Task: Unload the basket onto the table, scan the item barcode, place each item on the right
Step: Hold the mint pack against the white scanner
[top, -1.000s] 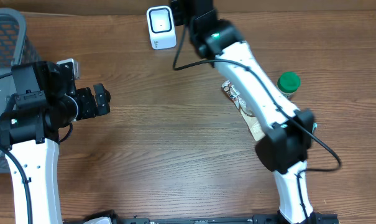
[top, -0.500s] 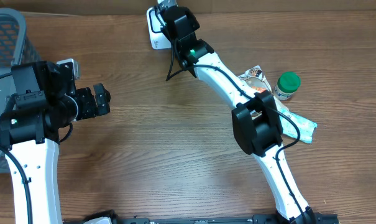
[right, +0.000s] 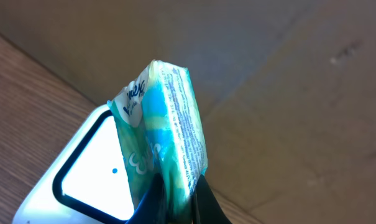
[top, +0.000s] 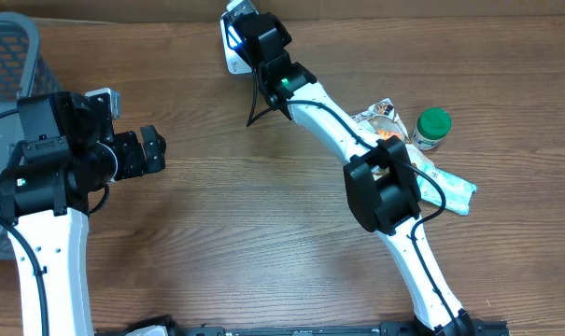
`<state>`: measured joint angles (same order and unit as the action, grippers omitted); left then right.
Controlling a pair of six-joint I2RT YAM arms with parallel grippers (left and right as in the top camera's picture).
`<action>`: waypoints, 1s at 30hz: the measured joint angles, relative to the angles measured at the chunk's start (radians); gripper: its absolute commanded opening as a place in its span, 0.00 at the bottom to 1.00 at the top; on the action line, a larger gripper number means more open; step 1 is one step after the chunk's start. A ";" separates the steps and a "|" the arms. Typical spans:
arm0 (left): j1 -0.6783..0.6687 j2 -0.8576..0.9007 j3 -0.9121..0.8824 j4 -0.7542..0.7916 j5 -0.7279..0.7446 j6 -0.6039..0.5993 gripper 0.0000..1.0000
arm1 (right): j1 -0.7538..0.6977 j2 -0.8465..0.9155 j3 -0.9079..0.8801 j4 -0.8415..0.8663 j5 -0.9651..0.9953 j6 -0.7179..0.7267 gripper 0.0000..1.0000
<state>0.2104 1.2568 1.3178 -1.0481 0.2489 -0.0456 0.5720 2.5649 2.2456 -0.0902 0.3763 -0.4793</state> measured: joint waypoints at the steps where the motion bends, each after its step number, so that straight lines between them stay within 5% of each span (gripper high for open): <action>1: 0.000 0.000 0.000 0.000 0.000 0.000 1.00 | 0.001 0.003 0.000 0.001 -0.004 -0.016 0.04; 20: 0.000 0.000 0.000 0.000 0.000 0.000 1.00 | 0.014 0.034 0.000 0.016 0.052 -0.076 0.04; 24: 0.000 0.000 0.000 0.000 0.000 0.000 1.00 | 0.032 0.016 -0.001 -0.092 0.061 -0.040 0.04; 30: 0.000 0.000 0.000 -0.001 0.000 0.000 0.99 | 0.056 -0.161 -0.013 -0.468 0.057 0.194 0.04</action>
<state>0.2104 1.2568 1.3178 -1.0489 0.2493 -0.0456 0.6285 2.4039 2.2322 -0.5583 0.4335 -0.2852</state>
